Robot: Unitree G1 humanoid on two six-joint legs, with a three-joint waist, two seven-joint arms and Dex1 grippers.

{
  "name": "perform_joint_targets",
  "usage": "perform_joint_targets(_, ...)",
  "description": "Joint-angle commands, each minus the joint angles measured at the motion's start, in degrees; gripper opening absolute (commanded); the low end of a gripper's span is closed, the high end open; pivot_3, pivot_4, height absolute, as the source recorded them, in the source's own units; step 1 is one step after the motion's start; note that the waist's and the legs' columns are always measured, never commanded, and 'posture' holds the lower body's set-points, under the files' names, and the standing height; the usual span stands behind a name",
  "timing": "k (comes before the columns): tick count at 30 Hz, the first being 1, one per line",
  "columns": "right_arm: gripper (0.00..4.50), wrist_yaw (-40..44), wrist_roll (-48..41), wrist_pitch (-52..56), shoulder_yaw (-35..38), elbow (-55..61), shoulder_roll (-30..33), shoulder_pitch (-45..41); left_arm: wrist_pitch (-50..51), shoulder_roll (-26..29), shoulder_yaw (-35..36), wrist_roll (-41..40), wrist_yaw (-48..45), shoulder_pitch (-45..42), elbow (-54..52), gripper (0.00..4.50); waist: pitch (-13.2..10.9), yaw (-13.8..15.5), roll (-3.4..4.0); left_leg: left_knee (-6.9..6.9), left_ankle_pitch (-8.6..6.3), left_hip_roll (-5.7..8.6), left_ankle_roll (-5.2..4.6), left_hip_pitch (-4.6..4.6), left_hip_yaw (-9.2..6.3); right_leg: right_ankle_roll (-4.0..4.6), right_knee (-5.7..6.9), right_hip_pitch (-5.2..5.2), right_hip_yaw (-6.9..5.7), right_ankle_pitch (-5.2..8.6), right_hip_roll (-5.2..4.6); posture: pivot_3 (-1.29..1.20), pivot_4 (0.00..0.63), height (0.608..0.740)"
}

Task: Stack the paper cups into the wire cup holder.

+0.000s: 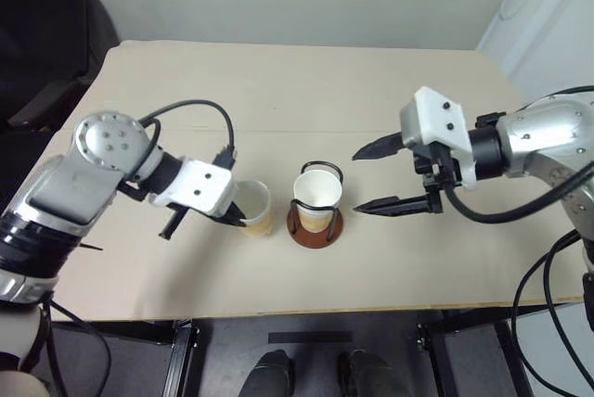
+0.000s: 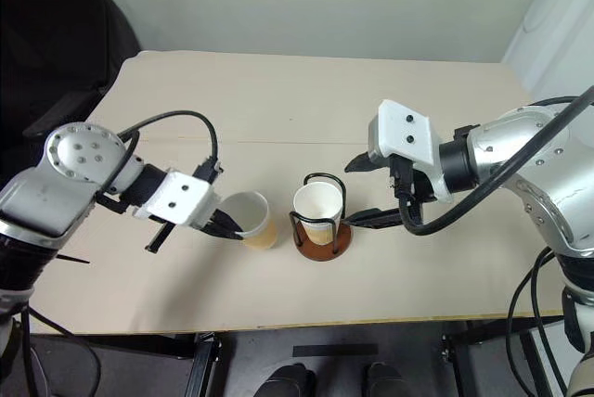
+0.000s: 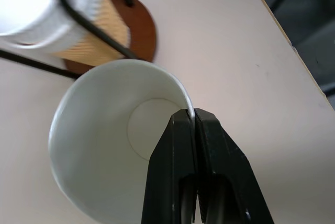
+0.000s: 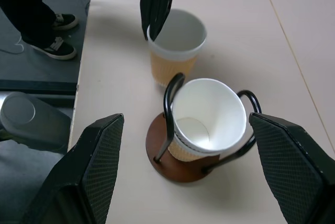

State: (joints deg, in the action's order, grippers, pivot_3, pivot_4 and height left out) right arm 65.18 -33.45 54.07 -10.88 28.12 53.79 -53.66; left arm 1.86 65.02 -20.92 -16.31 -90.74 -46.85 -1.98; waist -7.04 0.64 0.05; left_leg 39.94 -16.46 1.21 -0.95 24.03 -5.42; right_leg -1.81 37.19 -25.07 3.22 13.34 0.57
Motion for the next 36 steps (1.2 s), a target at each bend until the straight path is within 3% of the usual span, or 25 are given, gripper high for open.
perform_joint_targets(1, 3.89, 1.11, 0.44, -1.06, 1.12, -0.21, 1.38, -1.40, 3.04, -0.16, 1.03, -3.51, -1.76, -3.86, 0.61, 0.06, 0.00, 0.02, 0.00, 0.00, 0.00, 0.00, 0.00, 0.00, 0.00, 0.00, -0.01, 0.00, 0.00, 0.00, 0.00, 0.00, 0.150, 0.740)
perform_joint_targets(15, 3.89, 2.35, 2.63, -2.72, 0.17, -2.93, 2.19, -0.08, 8.77, -3.59, 1.09, -9.95, -1.76, -16.30, 7.50, 0.06, 0.00, -0.01, 0.00, -0.01, 0.00, -0.01, 0.00, 0.01, 0.00, 0.00, -0.02, -0.01, 0.00, 0.00, 0.00, 0.00, 0.150, 0.740)
perform_joint_targets(26, 3.89, 3.18, 1.61, -1.26, 1.31, -0.87, 4.52, 1.51, 6.69, -2.60, -3.78, -16.50, -1.76, -21.56, 10.49, 0.06, 0.00, 0.05, 0.00, -0.03, -0.01, -0.02, -0.01, 0.02, 0.00, -0.01, -0.09, 0.00, 0.00, 0.00, 0.00, 0.00, 0.150, 0.740)
perform_joint_targets(36, 3.89, 2.66, 1.78, -0.93, 1.82, -0.37, 5.15, 2.15, 4.76, -7.61, -9.58, -19.47, -1.76, -29.10, 16.56, 0.06, 0.00, 0.20, 0.01, -0.01, -0.03, -0.01, -0.05, 0.03, 0.00, -0.02, -0.13, 0.04, 0.00, -0.01, -0.01, 0.00, 0.150, 0.740)
